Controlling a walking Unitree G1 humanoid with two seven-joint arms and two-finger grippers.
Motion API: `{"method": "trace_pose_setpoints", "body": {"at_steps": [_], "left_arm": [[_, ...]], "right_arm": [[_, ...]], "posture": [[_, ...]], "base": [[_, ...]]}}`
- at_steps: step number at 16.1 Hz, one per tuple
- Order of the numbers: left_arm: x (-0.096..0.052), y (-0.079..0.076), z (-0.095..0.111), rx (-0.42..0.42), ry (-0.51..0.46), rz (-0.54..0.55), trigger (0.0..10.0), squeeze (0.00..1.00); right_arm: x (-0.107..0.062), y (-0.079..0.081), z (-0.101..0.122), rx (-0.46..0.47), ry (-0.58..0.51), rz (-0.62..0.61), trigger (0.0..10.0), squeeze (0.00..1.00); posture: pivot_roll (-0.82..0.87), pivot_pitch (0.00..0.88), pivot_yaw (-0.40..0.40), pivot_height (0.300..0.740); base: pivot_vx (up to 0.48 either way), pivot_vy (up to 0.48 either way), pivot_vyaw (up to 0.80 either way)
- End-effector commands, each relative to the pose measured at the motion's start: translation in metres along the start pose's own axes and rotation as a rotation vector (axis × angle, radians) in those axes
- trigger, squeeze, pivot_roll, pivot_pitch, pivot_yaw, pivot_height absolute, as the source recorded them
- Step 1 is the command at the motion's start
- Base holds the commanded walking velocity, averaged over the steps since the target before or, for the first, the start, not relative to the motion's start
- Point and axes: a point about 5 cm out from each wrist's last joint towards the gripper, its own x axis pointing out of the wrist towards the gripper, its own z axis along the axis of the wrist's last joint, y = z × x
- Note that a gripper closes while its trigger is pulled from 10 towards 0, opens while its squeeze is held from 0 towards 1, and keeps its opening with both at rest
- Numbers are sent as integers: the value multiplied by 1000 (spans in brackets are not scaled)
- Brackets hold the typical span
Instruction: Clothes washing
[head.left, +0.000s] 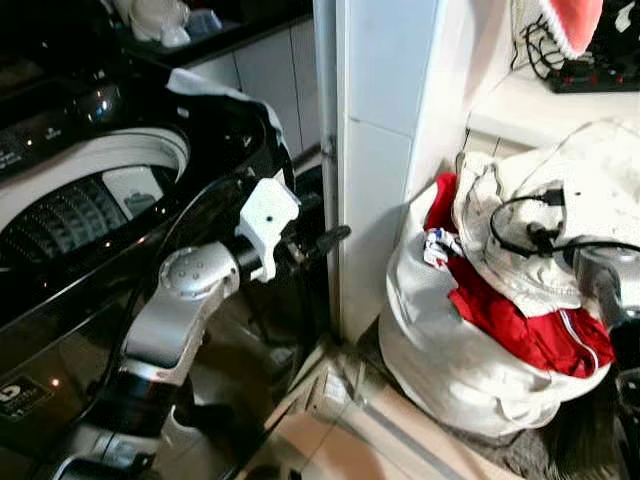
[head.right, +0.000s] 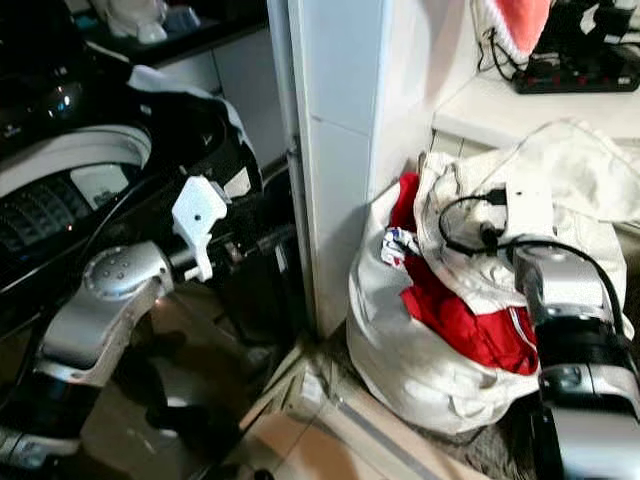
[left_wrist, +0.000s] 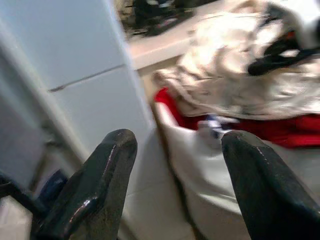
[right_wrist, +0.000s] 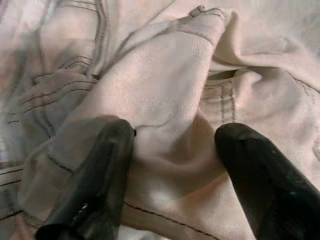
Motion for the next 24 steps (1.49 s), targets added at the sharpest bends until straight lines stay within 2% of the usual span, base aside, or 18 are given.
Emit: {"method": "trace_pose_setpoints", "body": {"at_steps": [1,2,3,4,6,8,9,10,11,16,24], "left_arm": [[-2,-5,0,-7,12,-43,10000,0],[-5,-11,-1,-31,27,-108,10000,0],[-6,-12,-2,-37,29,-120,10000,0],[-8,-16,-1,-54,33,-157,10000,0],[-8,-17,0,-48,37,-171,10000,0],[-8,-18,0,-50,37,-173,10000,0],[-8,-18,0,-54,40,-182,10000,0],[-8,-19,0,-56,41,-188,10000,0],[-7,-19,0,-52,46,-199,10000,0],[-7,-20,2,-48,49,-218,10000,0],[-6,-21,2,-41,47,-219,10000,0]], "right_arm": [[2,0,1,-2,-3,-10,10000,1000],[6,0,-9,-23,33,-36,10000,1000],[7,-1,-11,-25,38,-39,10000,1000],[8,-3,-17,-19,62,-58,10000,0],[10,-4,-31,53,118,-41,10000,0],[10,-2,-35,91,132,-9,10000,0],[11,1,-38,116,142,18,8392,0],[11,3,-39,127,144,27,4588,0],[11,5,-41,153,144,45,0,0],[12,8,-44,212,145,67,0,0],[11,8,-37,206,97,83,0,0]], "posture": [[28,0,67,740],[30,0,68,740],[30,0,68,740],[29,0,69,740],[29,0,69,740],[25,0,70,740],[17,0,77,740],[15,0,81,740],[17,0,85,740],[31,0,76,740],[28,0,79,740]], "base": [[0,0,0],[0,0,0],[0,0,0],[0,0,0],[0,0,0],[0,0,0],[0,0,0],[0,0,0],[0,0,0],[0,0,0],[0,0,0]]}}
